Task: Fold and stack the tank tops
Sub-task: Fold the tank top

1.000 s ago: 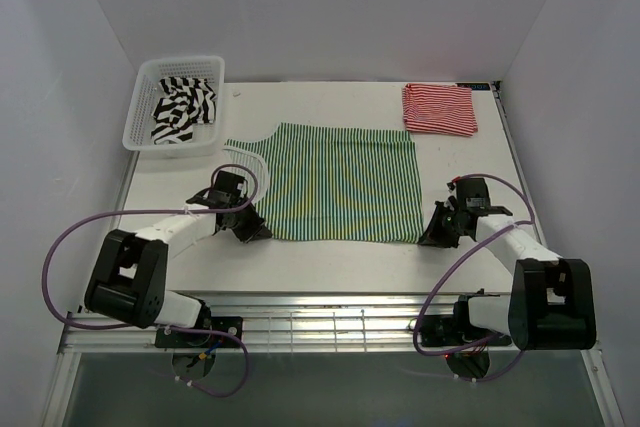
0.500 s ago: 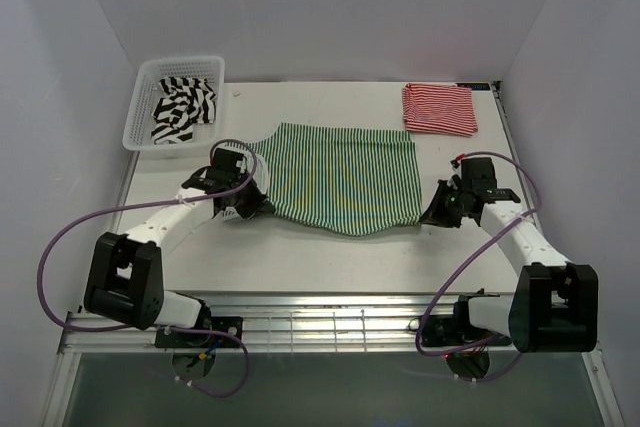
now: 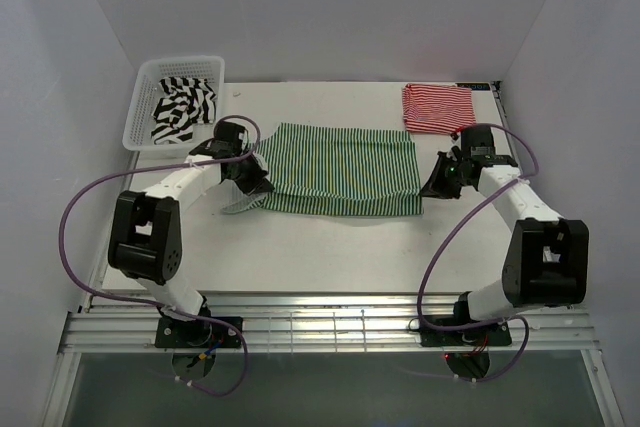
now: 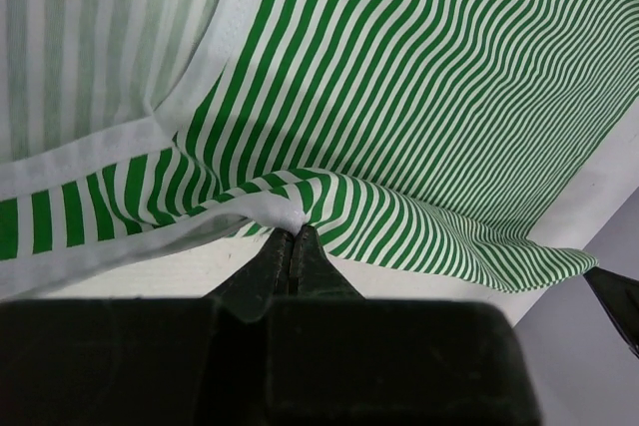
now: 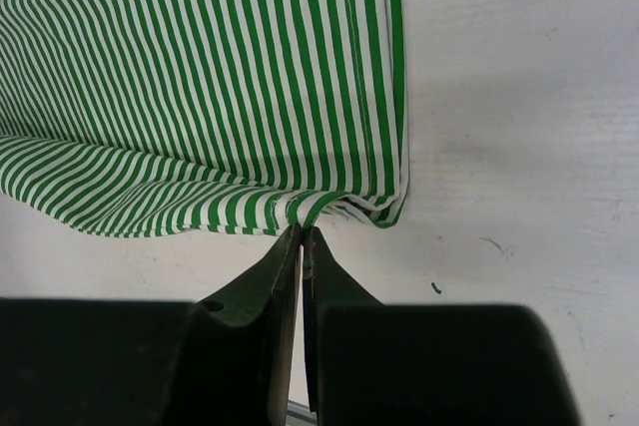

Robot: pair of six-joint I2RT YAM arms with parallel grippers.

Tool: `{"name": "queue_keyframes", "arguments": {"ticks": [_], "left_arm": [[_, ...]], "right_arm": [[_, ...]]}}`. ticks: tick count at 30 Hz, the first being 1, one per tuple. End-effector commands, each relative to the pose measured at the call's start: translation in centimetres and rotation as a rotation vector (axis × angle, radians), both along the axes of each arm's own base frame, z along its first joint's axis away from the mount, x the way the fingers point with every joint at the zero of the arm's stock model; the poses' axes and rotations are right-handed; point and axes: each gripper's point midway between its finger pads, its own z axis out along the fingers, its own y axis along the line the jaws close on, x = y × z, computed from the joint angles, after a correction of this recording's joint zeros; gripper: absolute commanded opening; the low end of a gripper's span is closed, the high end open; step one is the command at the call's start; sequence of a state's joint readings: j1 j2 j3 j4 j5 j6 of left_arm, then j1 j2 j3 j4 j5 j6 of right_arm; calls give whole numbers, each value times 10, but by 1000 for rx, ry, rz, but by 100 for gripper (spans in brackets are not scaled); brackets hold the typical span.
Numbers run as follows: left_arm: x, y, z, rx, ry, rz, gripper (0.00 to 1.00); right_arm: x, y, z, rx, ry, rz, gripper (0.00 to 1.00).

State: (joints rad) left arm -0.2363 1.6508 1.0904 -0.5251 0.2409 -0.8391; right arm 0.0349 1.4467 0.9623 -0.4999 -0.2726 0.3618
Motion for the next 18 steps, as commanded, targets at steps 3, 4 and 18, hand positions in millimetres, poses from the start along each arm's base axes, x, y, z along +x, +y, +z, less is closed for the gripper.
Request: {"name": "queue_keyframes", "arguments": {"ticks": [3, 4, 18], "left_arm": [[25, -1, 10, 3, -24, -33, 0], [27, 0, 8, 5, -21, -31, 0], [63, 2, -16, 37, 6, -51, 32]], "right_arm": [[34, 2, 15, 5, -51, 33, 8], [37, 2, 16, 3, -55, 37, 8], [77, 0, -13, -14, -10, 28, 8]]}}
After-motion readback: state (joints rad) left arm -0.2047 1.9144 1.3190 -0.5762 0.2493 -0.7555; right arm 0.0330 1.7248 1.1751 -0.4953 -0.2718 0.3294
